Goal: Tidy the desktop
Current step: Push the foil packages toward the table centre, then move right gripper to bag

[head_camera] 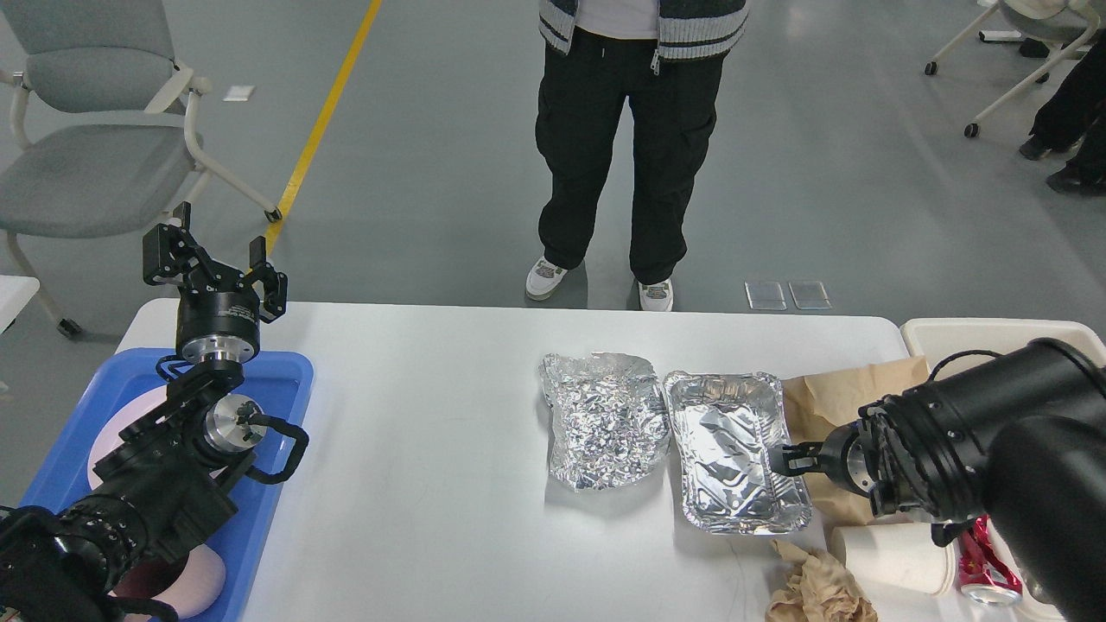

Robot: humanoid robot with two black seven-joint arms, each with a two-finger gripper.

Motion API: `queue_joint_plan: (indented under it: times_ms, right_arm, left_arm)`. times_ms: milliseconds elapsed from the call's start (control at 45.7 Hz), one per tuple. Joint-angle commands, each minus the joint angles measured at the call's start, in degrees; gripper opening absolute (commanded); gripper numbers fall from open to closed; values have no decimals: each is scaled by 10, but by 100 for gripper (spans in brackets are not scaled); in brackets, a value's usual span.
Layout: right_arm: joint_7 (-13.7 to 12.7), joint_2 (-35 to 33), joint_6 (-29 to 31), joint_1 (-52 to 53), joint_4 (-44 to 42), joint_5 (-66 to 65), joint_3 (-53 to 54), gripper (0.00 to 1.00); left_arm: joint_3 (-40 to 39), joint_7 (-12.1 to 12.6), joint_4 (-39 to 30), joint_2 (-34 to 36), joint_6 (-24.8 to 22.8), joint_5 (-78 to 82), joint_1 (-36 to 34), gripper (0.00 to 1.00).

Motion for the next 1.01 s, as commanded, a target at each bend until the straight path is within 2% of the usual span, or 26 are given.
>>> queue_joint_plan:
  times_ms: [0,219,328,394,438,525,613,984]
  right_arm:
    - [2,-21,5,13,0,2,5,88]
    - [2,-27,6,9,-1,3,6,85]
    - [1,-31,8,3,-1,4,7,65]
    - [2,-31,10,-1,-1,7,7,42]
    - [2,-31,10,0,-1,7,7,31]
    - [1,-31,11,2,-1,8,7,3]
    - [2,-33,13,10,-1,13,14,0]
    - [5,-48,15,38,14,12,38,0]
  left_arm:
    - [0,0,0,0,-1,0,0,96]
    - [0,0,0,0,-1,0,0,96]
    - [0,0,0,0,0,0,0,96]
    - [0,0,0,0,0,0,0,96]
    - [0,0,0,0,0,0,0,96]
    - [0,0,0,0,0,0,0,96]
    - [0,0,0,0,0,0,0,96]
    - [-1,0,0,0,0,0,0,96]
